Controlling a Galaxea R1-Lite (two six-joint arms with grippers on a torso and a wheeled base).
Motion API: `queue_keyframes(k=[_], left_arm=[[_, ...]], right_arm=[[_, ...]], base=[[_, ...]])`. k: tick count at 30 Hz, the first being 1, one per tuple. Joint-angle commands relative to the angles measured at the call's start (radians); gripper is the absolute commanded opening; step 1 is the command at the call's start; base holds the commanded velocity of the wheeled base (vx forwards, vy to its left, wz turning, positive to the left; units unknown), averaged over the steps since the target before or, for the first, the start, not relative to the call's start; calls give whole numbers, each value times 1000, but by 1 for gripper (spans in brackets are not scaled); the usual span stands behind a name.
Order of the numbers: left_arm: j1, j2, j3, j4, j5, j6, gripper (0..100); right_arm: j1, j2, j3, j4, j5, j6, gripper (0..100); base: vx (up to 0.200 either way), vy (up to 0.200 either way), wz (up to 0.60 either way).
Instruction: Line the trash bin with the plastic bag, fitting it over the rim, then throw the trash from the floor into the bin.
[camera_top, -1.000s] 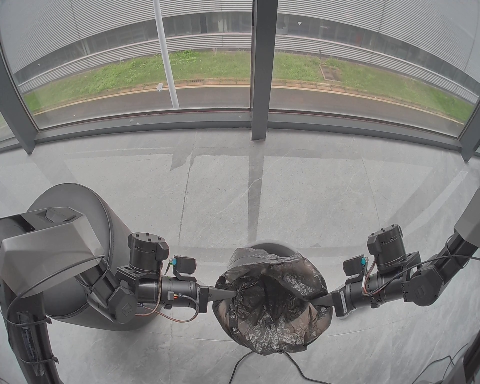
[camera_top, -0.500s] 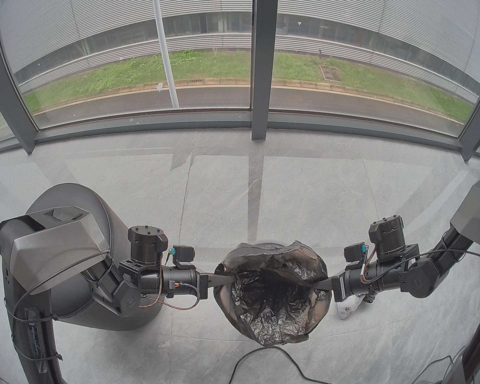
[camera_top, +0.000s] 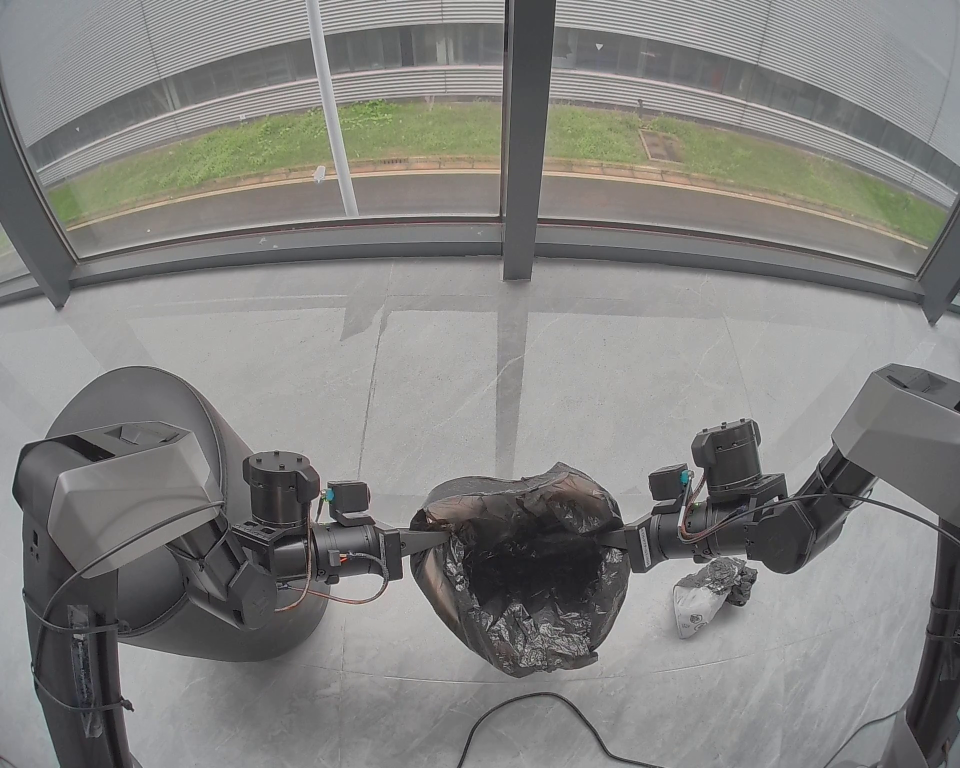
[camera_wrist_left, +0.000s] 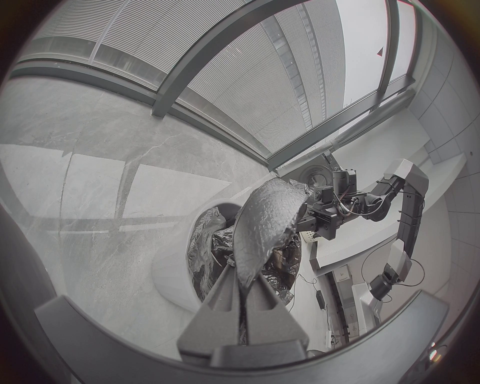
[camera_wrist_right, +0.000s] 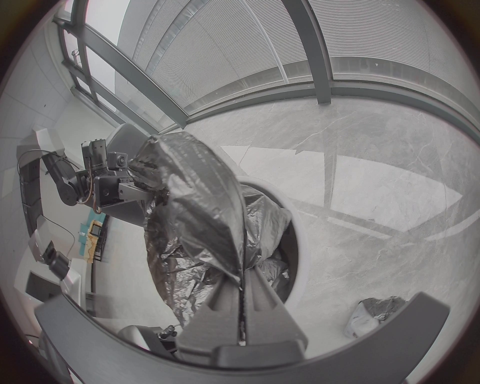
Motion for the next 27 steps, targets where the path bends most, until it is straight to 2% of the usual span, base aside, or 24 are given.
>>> queue_keyframes(k=[1, 3, 10, 13, 15, 19, 24, 27], left_arm=[[0, 6, -8, -3, 0, 0, 0], [-3, 9, -16, -29, 0, -5, 0], [-53, 27, -36, -59, 0, -31, 0], [-57, 35, -40, -59, 0, -32, 0], [-94, 99, -106, -60, 8, -34, 0], [-122, 139, -142, -62, 36, -49, 0], [-105, 134, -116, -66, 39, -49, 0], [-54, 111, -86, -83, 39, -48, 0]], right_arm=[[-29, 23, -20, -3, -1, -28, 0], [-67, 7, -42, -3, -1, -63, 0], [-138, -113, 35, 5, -1, -75, 0], [-139, -118, 44, 5, -1, -75, 0], [-139, -116, 67, -1, -1, -75, 0], [-121, -93, 60, -4, -3, -75, 0], [-89, -21, 46, -90, -1, -75, 0], [-76, 26, 37, -158, -1, -75, 0]], base=[[0, 0, 0], [0, 0, 0], [0, 0, 0], [0, 0, 0], [0, 0, 0], [0, 0, 0], [0, 0, 0], [0, 0, 0]])
